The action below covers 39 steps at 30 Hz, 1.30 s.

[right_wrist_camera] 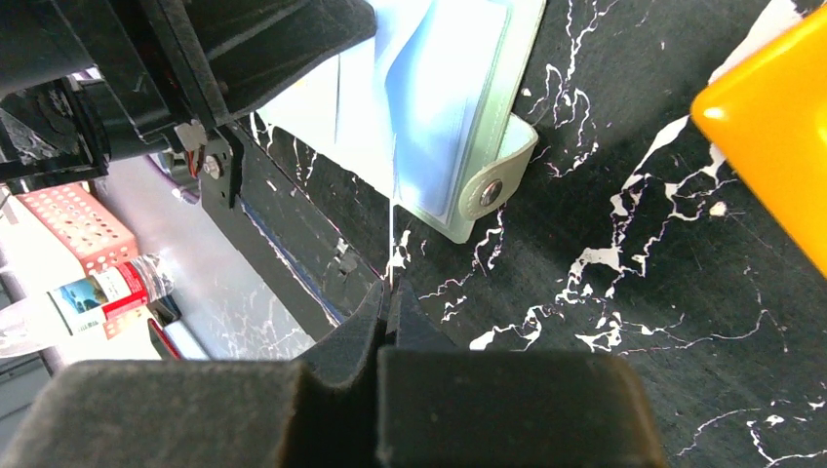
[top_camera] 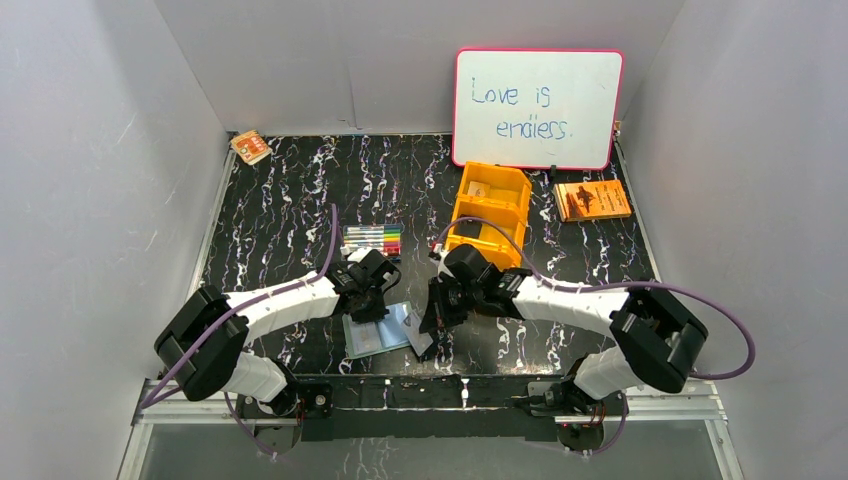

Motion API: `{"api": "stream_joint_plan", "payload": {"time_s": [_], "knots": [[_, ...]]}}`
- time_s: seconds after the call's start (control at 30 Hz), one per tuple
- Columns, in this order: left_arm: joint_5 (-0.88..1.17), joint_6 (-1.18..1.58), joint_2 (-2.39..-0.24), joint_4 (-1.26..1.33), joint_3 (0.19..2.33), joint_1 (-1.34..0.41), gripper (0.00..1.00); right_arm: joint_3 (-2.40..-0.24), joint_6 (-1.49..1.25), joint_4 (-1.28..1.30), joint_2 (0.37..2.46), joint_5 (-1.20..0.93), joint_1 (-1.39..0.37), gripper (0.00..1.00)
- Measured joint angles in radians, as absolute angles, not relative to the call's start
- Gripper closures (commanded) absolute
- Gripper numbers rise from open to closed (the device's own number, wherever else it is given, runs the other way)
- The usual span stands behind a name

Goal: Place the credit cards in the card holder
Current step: Turn over the card slot in the card holder.

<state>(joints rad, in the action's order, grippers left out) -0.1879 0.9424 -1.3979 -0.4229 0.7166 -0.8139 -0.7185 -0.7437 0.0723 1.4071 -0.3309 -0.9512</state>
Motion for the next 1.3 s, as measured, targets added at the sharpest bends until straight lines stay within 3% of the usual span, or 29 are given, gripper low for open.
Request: {"api": "stream_joint_plan", "payload": {"time_s": [0.3, 0.87, 1.3], "knots": [[-0.188, 0.942, -1.398, -0.423, 0.717, -0.814, 0.95, -0.726, -0.735, 0.069, 1.443, -0.358, -0.963, 1.00], [-0.183, 0.939, -1.337, -0.529, 0.744, -0.814, 0.48, -0.746, -0.744, -0.019, 1.525, -0.413, -0.991, 1.00], [-0.180, 0.951, -1.209, -0.603, 0.807, -0.814, 0.34, -0.813, -0.756, -0.065, 1.606, -0.430, -1.029, 1.00]]}}
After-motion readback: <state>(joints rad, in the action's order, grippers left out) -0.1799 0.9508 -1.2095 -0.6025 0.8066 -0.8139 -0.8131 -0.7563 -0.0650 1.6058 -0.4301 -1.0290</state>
